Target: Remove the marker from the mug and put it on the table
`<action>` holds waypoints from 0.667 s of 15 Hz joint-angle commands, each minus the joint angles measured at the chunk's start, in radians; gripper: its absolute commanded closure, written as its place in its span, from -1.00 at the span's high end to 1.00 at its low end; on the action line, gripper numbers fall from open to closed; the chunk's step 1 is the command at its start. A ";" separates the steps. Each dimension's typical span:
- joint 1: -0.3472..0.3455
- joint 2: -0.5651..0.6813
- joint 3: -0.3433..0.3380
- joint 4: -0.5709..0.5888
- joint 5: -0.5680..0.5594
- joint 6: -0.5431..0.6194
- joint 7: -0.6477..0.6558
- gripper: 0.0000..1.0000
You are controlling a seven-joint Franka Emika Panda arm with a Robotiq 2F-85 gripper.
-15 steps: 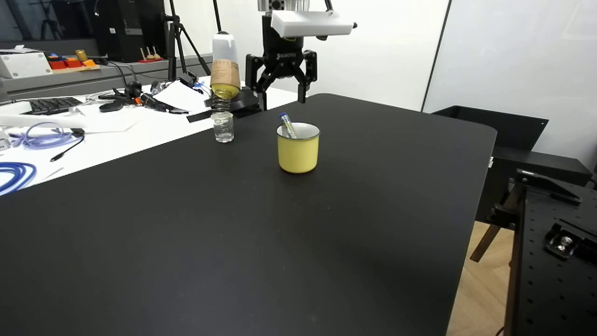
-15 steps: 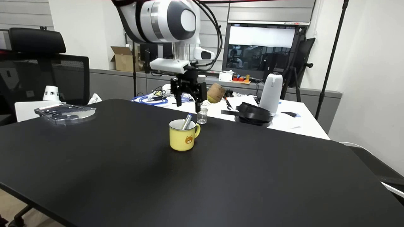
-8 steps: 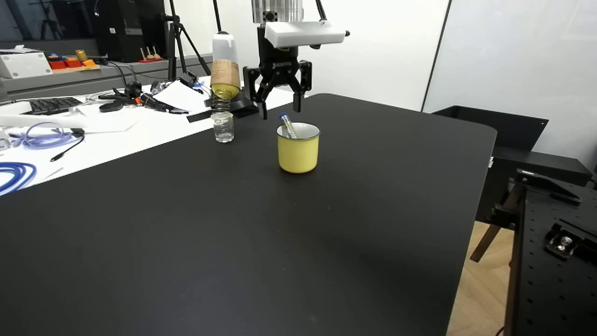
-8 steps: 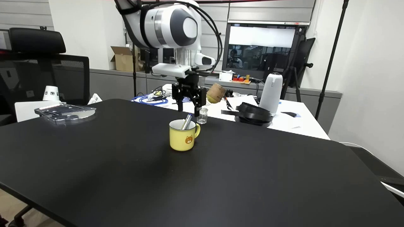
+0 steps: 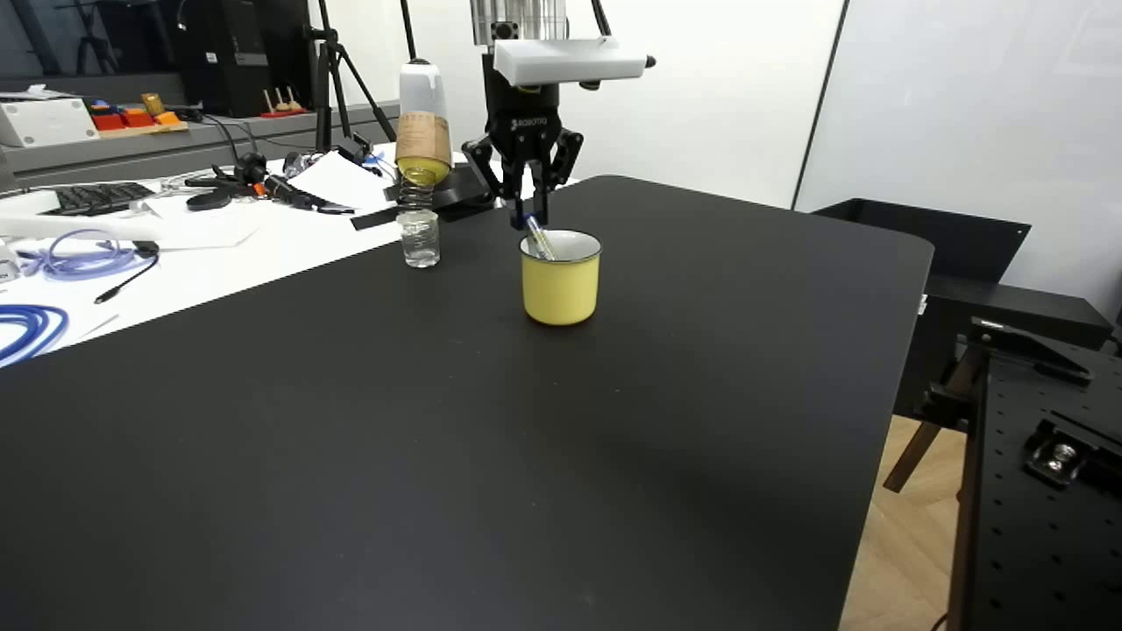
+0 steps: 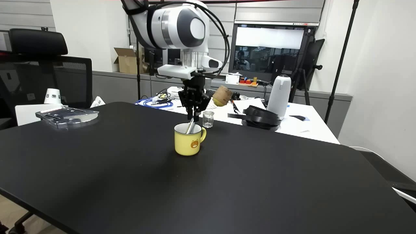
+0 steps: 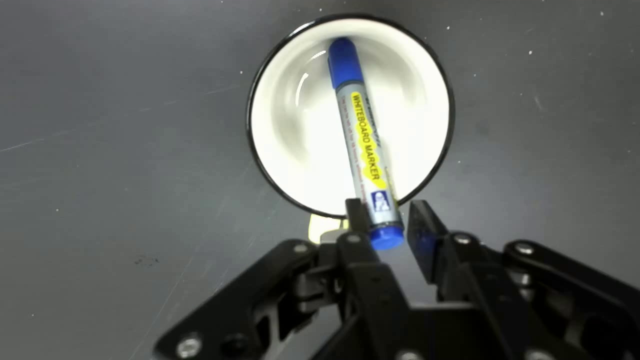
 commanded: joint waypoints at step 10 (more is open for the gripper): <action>0.027 -0.077 -0.014 0.032 -0.011 -0.098 0.029 -0.89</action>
